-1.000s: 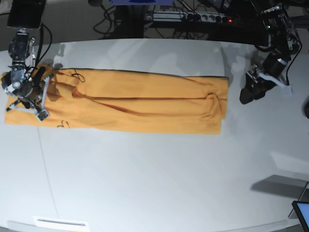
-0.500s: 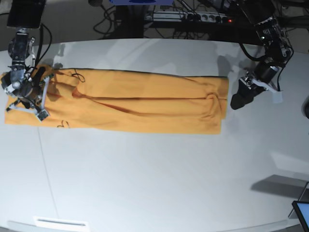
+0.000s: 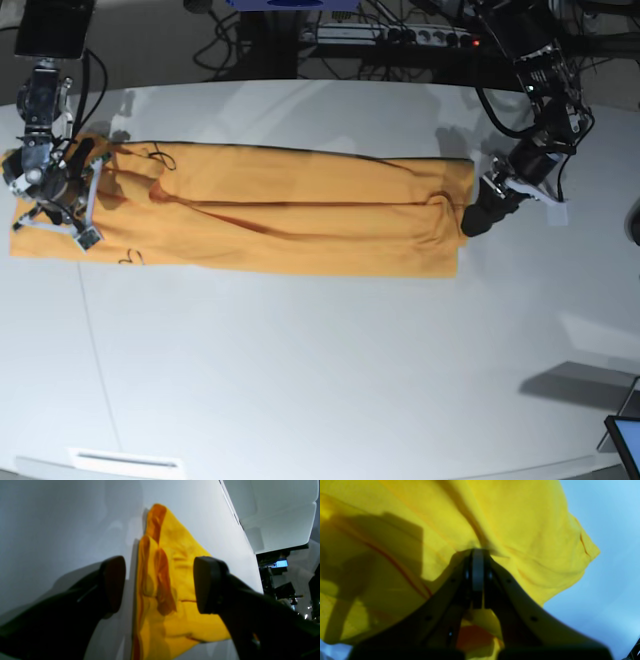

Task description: Fold the T-shirt properly

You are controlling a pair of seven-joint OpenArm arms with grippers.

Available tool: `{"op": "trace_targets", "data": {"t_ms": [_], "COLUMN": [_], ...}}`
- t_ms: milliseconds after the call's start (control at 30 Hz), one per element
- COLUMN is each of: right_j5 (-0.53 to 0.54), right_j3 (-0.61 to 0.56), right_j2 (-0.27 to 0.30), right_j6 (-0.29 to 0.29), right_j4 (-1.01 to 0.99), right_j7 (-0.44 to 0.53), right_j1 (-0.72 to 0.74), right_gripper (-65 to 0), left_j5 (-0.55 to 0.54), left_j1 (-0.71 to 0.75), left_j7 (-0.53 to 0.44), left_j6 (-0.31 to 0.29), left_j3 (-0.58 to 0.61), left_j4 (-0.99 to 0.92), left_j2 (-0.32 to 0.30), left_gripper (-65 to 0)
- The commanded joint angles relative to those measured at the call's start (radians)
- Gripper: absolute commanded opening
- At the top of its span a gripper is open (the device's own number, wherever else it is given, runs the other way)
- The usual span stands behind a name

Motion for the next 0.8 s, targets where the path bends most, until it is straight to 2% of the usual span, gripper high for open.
{"op": "trace_targets", "data": {"t_ms": [0,67,233,467,633,767], "right_j5": [0.007,0.007,0.007,0.007,0.007,0.007], "right_j3": [0.002,0.002,0.002,0.002,0.003,0.003], "right_j2": [0.008,0.008,0.006,0.006,0.006,0.006], "right_j6": [0.017,0.017,0.017,0.017,0.017,0.017], "right_j4": [0.001,0.001,0.001,0.001,0.001,0.003], "right_j7": [-0.024,-0.024,-0.024,-0.023,-0.021,-0.021], "right_j1": [-0.004,-0.004,-0.004,-0.004,-0.005,-0.005], "right_gripper": [-65.0,-65.0,-65.0,-65.0,-65.0,-65.0], "left_j5": [-0.008,-0.007,-0.007,-0.007,-0.001,-0.004], "left_j1": [-0.006,-0.009,-0.008,0.0,-0.003,-0.008], "left_j7": [0.054,0.087,0.1,0.102,0.102,0.102], "left_j6": [0.023,0.039,0.188,0.3,0.331,0.414], "left_j3": [0.011,0.005,0.011,0.011,0.011,0.005], "left_j4": [-0.005,0.0,0.049,0.146,0.155,0.155], "left_j2": [0.02,0.029,0.047,0.067,0.066,0.064], "left_gripper": [-24.4,-24.4,-24.4,-24.4,-24.4,-24.4]}}
